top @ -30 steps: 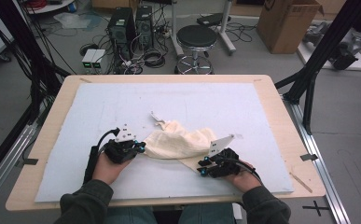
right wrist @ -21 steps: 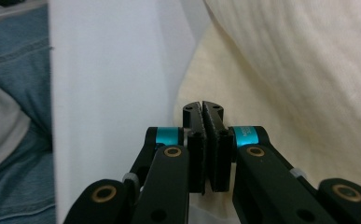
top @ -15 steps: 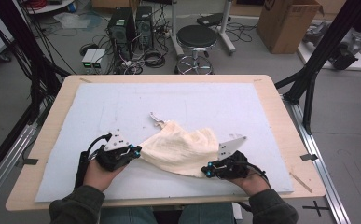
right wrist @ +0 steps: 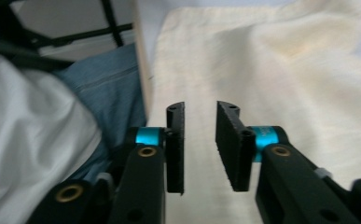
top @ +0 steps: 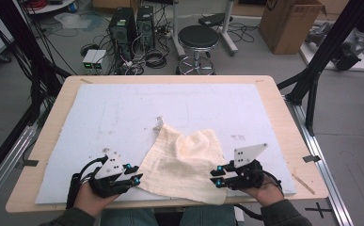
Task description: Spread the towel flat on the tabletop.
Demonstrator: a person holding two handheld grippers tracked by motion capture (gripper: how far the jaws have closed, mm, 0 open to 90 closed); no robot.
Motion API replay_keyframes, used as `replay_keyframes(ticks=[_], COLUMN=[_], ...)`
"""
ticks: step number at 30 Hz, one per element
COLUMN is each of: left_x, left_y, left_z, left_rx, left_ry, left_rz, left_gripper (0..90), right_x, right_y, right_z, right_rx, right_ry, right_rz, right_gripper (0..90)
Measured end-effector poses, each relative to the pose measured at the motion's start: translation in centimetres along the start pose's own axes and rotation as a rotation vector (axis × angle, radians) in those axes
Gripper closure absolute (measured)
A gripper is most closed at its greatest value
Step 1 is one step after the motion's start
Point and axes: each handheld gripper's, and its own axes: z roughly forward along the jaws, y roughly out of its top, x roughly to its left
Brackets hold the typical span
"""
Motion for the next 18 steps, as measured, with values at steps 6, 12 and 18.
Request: replay_keyframes(ticks=[6,12,18], left_x=[2.6,5.2,8.0], left_y=[2.1,4.7,6.8], left_z=[2.0,6.6,10.9], left_rx=[-0.029,-0.066,-0.073], left_ry=[0.000,0.018,-0.014], left_rz=[-0.034,-0.020,-0.111], left_gripper=[54.6,53.6,54.1], right_x=[-3.3,-8.5,-12.5], right_y=[1.9,2.6,2.9], right_z=[-0.1,1.2,2.1], right_rx=[-0.006,0.037,0.037], right_ry=[-0.123,-0.250,-0.322], right_rz=[0.026,0.098,0.169], right_gripper=[63.5,59.3,55.0])
